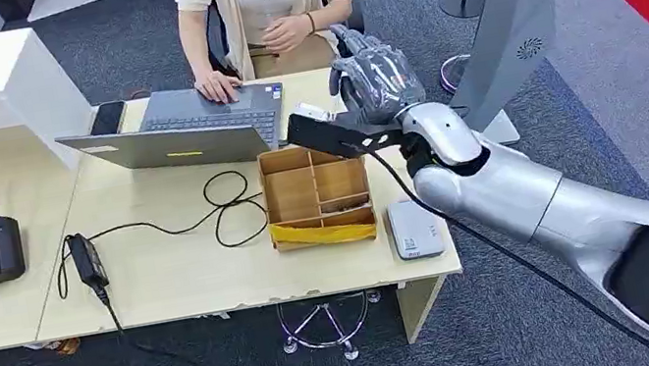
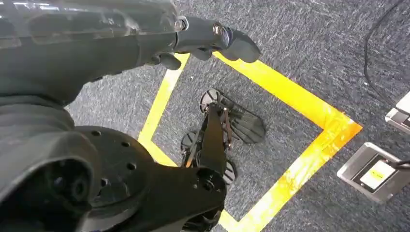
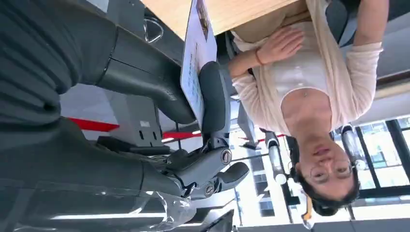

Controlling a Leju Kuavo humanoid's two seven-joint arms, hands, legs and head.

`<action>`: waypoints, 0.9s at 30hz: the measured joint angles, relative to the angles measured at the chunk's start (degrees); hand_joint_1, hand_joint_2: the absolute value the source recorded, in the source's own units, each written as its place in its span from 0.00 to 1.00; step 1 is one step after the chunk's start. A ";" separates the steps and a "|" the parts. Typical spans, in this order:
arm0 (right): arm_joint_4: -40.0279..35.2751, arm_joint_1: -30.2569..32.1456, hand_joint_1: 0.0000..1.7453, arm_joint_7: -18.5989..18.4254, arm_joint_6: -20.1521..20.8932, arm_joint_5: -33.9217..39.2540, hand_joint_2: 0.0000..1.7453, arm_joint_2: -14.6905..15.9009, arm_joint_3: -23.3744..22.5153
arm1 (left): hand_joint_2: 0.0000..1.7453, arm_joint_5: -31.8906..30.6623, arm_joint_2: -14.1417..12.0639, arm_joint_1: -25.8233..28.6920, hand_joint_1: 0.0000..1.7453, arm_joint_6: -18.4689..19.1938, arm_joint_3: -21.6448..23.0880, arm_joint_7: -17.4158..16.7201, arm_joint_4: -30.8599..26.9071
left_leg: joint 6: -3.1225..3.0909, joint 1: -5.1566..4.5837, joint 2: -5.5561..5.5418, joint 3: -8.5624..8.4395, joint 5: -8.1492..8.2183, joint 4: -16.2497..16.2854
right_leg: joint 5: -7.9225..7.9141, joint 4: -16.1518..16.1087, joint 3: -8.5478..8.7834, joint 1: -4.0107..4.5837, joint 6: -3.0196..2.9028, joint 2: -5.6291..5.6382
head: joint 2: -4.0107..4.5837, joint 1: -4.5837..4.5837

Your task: Pass the card to the sensor for recognition and then transmit it.

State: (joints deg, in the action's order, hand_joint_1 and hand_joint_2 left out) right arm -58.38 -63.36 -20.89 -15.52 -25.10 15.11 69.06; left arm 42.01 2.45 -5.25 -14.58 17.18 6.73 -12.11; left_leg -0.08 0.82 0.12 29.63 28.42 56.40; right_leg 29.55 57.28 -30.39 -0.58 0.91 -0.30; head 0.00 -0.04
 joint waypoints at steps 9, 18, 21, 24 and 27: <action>5.59 -1.43 1.00 2.27 -0.61 3.09 1.00 -5.14 2.49 | 0.00 2.05 -0.13 0.01 0.00 -0.30 3.10 0.00 -0.22 | 0.01 0.01 -0.01 -0.01 -0.01 0.00 | 0.00 0.02 -0.01 0.02 -0.01 -0.04 | 0.00 -0.02; 10.89 -1.75 1.00 2.99 -1.16 4.18 1.00 -7.98 4.11 | 0.00 3.63 -0.46 0.00 0.00 -0.50 4.68 0.00 -0.22 | 0.01 0.00 -0.01 -0.01 -0.01 0.01 | 0.00 0.01 -0.01 0.00 -0.01 -0.03 | 0.00 -0.02; 12.85 -2.07 1.00 2.56 -1.01 4.35 1.00 -8.92 4.57 | 0.00 4.11 -0.63 0.00 0.00 -0.59 5.60 -0.09 -0.22 | 0.01 0.00 -0.01 -0.02 -0.01 0.01 | 0.00 0.02 -0.02 0.01 -0.01 0.00 | 0.00 -0.02; 14.08 -2.29 1.00 2.51 -0.87 4.86 1.00 -9.54 5.14 | 0.00 4.46 -0.77 0.00 0.00 -0.81 6.14 -0.17 -0.22 | 0.01 0.01 -0.01 -0.02 -0.01 0.01 | 0.00 0.02 -0.02 0.01 -0.01 -0.01 | 0.00 -0.02; 14.97 -2.40 1.00 2.36 -0.26 4.84 1.00 -10.12 5.25 | 0.00 4.94 -0.79 0.02 0.00 -0.87 6.77 -0.24 -0.22 | 0.01 0.01 -0.01 -0.02 -0.01 0.01 | 0.00 0.02 -0.02 0.01 -0.01 -0.01 | 0.00 -0.02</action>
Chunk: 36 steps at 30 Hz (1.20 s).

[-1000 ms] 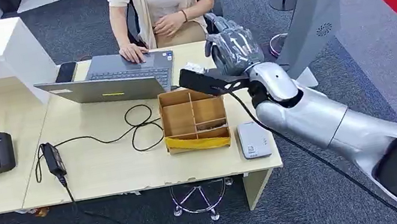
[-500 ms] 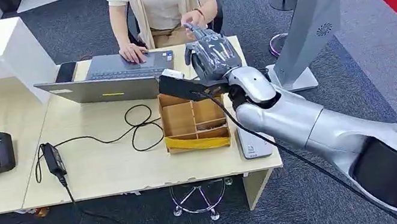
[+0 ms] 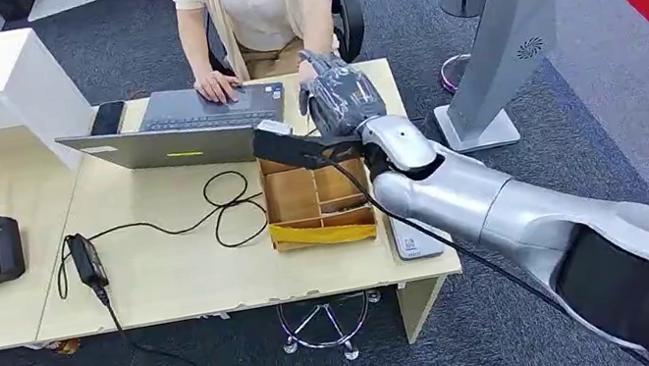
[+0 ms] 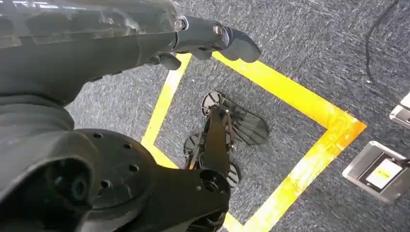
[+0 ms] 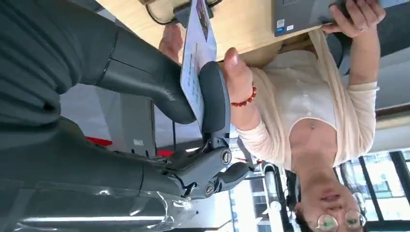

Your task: Pass the card to the sensor for recognition and then transmit it.

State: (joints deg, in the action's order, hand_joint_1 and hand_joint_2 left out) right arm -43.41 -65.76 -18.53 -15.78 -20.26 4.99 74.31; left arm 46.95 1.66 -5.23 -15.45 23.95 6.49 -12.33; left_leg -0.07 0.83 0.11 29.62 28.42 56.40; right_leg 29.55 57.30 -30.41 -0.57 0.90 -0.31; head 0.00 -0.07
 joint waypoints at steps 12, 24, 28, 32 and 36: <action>4.59 -0.69 0.92 -0.11 0.20 -1.44 1.00 -2.36 1.49 | 0.00 3.28 -0.02 0.28 0.00 -0.83 2.47 -0.28 0.00 | 0.00 0.00 0.00 0.00 0.00 0.00 | 0.00 0.00 -0.01 0.00 0.00 0.01 | 0.00 0.00; 5.64 -0.79 0.00 -0.39 0.26 -3.96 0.00 -2.43 2.03 | 0.00 5.33 -0.02 0.28 0.00 -1.20 4.20 -0.24 0.00 | 0.00 0.00 0.01 0.00 0.00 0.01 | 0.00 0.00 -0.01 0.00 0.00 0.01 | 0.00 0.00; 5.97 -0.79 0.00 -0.48 0.15 -4.72 0.00 -2.49 2.12 | 0.00 6.41 -0.07 0.30 0.00 -1.38 4.90 0.07 0.00 | 0.00 0.00 0.01 0.00 0.00 0.01 | 0.00 0.00 -0.01 0.00 0.00 0.01 | 0.00 0.00; 6.15 -0.78 0.00 -0.42 -1.99 -4.52 0.00 -2.56 2.14 | 0.00 7.33 -0.09 0.35 0.00 -1.55 5.42 0.28 0.00 | 0.00 0.00 0.01 0.00 0.00 0.01 | 0.00 0.00 -0.02 0.00 0.00 0.01 | 0.00 0.00; 6.01 -0.35 0.00 -0.59 -7.30 -3.26 0.00 -2.43 1.73 | 0.00 8.44 -0.11 0.70 0.00 -1.66 6.06 0.74 0.00 | 0.00 0.00 0.02 -0.01 0.00 0.01 | 0.00 -0.01 -0.03 0.00 0.00 0.03 | 0.00 0.00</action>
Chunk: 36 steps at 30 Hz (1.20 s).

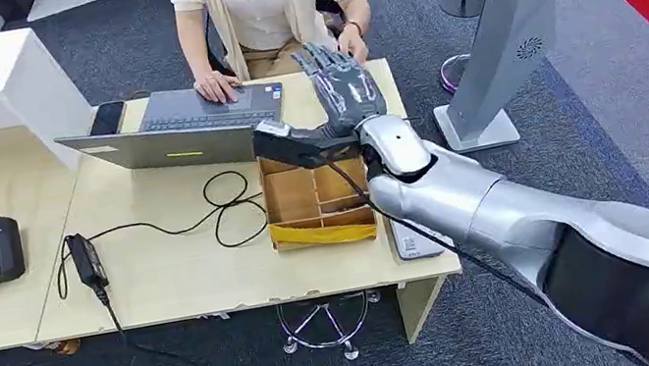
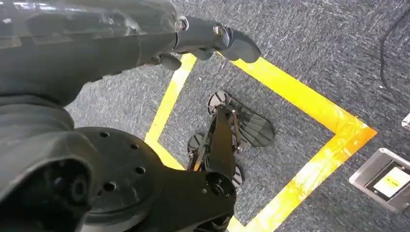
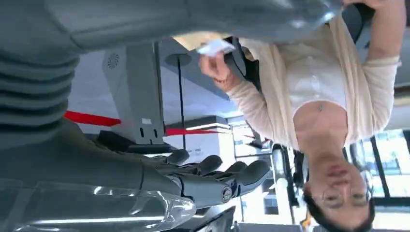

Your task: Pass the card to the sensor for recognition and then transmit it.

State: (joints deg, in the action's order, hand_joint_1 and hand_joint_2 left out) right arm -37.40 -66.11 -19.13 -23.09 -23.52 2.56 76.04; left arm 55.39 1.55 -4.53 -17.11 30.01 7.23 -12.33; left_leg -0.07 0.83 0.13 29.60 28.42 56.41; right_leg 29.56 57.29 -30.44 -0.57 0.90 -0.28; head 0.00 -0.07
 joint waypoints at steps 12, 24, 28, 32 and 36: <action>-14.96 8.63 0.00 -11.35 -3.91 -4.15 0.00 8.50 -1.88 | 0.00 4.04 -0.70 0.85 0.00 0.00 1.84 -0.02 0.02 | 0.00 0.00 0.05 -0.03 0.01 0.04 | 0.00 -0.01 -0.02 0.00 0.00 0.04 | 0.00 0.00; -29.11 14.20 0.00 -15.50 -3.21 -13.53 1.00 15.17 -4.92 | 0.00 6.25 -1.09 0.68 0.00 -0.11 3.28 0.70 0.02 | 0.00 0.00 0.05 -0.03 0.01 0.04 | 0.00 0.00 -0.03 0.00 0.00 0.07 | 0.00 0.02; -32.83 15.67 0.00 -16.20 -1.66 -15.35 1.00 16.26 -6.38 | 0.00 6.99 -1.14 0.67 0.00 -0.31 3.80 0.70 0.02 | 0.00 0.00 0.05 -0.03 0.01 0.04 | 0.00 0.00 -0.03 0.00 0.00 0.06 | 0.00 -0.02; -36.72 17.75 0.00 -17.42 -0.54 -19.11 1.00 17.25 -7.72 | 0.00 7.98 -1.27 0.59 0.00 -0.31 4.39 0.81 0.02 | 0.00 0.00 0.05 -0.02 0.01 0.04 | 0.00 0.00 -0.03 0.00 0.00 0.07 | 0.00 0.00; -40.04 20.50 0.00 -18.71 0.66 -22.14 1.00 18.08 -8.79 | 0.00 8.96 -1.33 0.53 0.00 -0.33 4.96 1.12 0.00 | 0.00 0.00 0.04 -0.02 0.01 0.04 | 0.00 0.00 -0.03 0.00 0.00 0.05 | 0.00 -0.02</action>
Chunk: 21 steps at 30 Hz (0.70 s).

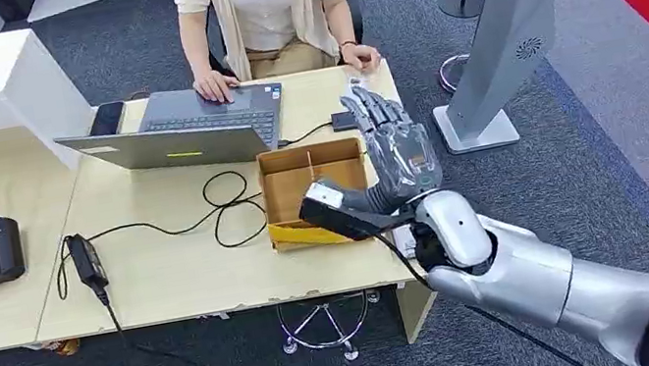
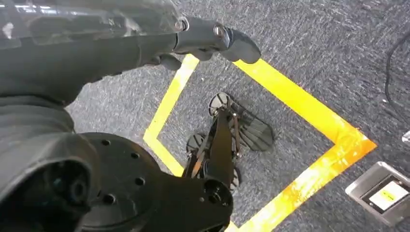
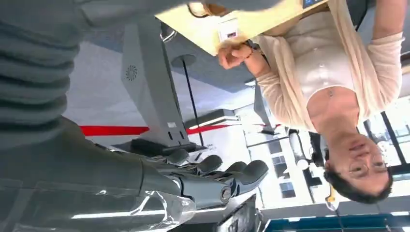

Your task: Pass the card to the sensor for recognition and then transmit it.

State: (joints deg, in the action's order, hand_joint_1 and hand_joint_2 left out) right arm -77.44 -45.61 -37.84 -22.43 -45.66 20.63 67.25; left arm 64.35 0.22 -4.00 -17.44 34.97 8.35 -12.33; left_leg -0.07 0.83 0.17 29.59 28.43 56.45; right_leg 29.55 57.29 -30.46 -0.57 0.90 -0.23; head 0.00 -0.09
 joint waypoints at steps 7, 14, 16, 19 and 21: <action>-4.69 6.79 0.00 -1.00 -0.15 -2.82 1.00 1.03 -2.40 | 0.00 1.31 0.00 0.11 0.00 -0.70 0.98 0.13 0.00 | 0.00 0.00 -0.01 0.02 0.01 0.00 | 0.00 0.00 0.01 0.00 0.00 -0.01 | 0.00 0.02; -6.34 10.31 0.00 -0.11 0.78 -2.79 1.00 1.14 -4.33 | 0.00 2.23 0.00 0.11 0.00 -1.14 1.97 -0.26 0.00 | 0.00 0.00 0.00 0.02 0.00 0.00 | 0.00 0.01 0.00 0.00 0.00 -0.01 | 0.00 0.02; -6.47 10.84 0.00 0.20 1.29 -2.51 1.00 1.11 -4.61 | 0.00 2.47 0.00 0.09 0.00 -1.20 2.23 -0.26 0.00 | 0.00 0.00 0.00 0.02 0.00 0.00 | 0.00 0.01 0.01 0.00 0.00 0.00 | 0.00 0.02; -6.47 11.81 0.00 1.18 2.43 -2.16 1.00 0.79 -5.00 | 0.00 2.93 0.00 0.09 0.00 -1.33 2.60 -0.26 0.00 | 0.00 0.00 0.00 0.03 0.00 0.00 | 0.00 0.02 0.01 0.00 0.00 -0.01 | 0.00 0.02; -6.40 12.20 0.00 2.23 3.36 -1.99 1.00 0.22 -5.05 | 0.00 3.30 -0.02 0.06 0.00 -1.42 2.95 -0.26 0.00 | 0.00 0.00 0.00 0.04 0.00 0.00 | 0.00 0.02 0.01 0.00 0.00 0.00 | 0.00 0.04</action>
State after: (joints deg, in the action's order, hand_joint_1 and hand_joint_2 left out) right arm -83.84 -33.41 -35.61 -19.06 -47.65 20.85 62.20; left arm 67.65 0.20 -3.94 -18.86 37.92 8.09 -12.33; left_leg -0.07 0.83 0.17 29.62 28.43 56.45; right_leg 29.56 57.31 -30.46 -0.57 0.89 -0.23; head 0.00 -0.05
